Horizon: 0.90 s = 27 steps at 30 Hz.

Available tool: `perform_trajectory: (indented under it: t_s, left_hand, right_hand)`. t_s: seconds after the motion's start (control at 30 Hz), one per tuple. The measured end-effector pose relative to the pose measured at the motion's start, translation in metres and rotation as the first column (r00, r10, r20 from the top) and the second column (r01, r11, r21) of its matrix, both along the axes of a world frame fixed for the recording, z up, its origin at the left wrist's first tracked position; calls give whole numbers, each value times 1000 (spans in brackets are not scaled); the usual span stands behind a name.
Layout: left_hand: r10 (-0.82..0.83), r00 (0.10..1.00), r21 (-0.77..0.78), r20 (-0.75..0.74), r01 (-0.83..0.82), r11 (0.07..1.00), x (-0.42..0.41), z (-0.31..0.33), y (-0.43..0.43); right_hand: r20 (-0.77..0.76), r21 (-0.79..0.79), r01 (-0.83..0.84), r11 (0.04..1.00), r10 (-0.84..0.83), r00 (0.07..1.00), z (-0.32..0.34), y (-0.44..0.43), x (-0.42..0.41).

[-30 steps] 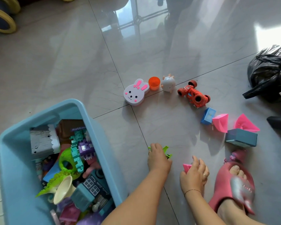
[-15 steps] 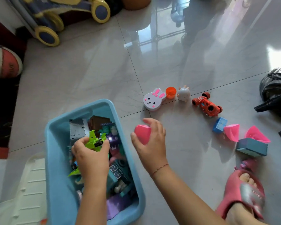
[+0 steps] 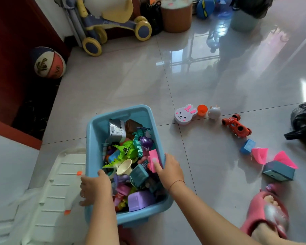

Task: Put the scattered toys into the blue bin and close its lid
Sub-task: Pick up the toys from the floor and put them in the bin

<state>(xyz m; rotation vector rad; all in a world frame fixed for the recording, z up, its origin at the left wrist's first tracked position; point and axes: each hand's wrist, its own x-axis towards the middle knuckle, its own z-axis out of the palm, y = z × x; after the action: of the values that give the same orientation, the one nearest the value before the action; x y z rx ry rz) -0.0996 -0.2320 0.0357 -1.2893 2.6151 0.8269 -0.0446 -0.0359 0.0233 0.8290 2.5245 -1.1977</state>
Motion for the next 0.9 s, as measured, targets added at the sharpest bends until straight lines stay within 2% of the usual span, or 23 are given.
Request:
perform_trajectory:
  t_s: [0.17,0.33,0.47,0.57,0.7,0.9]
  left_hand:
    - [35,999,133,0,-35,991,-10,-11,-14]
    - [-51,998,260,-48,62,964,-4,-14,14]
    - [-176,979,465,-100,202,862,-7,-19,48]
    - [-269,956,548,-121,290,785,-9,-18,80]
    - [-356,925,514,-136,373,772,-5,-17,120]
    - [-411,910,343,-50,402,849,19,-4,165]
  right_hand:
    - [51,-23,26,999,-24,998,0,7,9]
    - [10,1,149,989,-149,989,-1,33,16]
    - [7,9,254,967,-254,967,-1,70,33]
    - [34,28,266,964,-266,963,1,102,49]
    - [95,29,226,974,-228,969,4,139,67]
    - [61,24,252,968,-253,966,9,169,90]
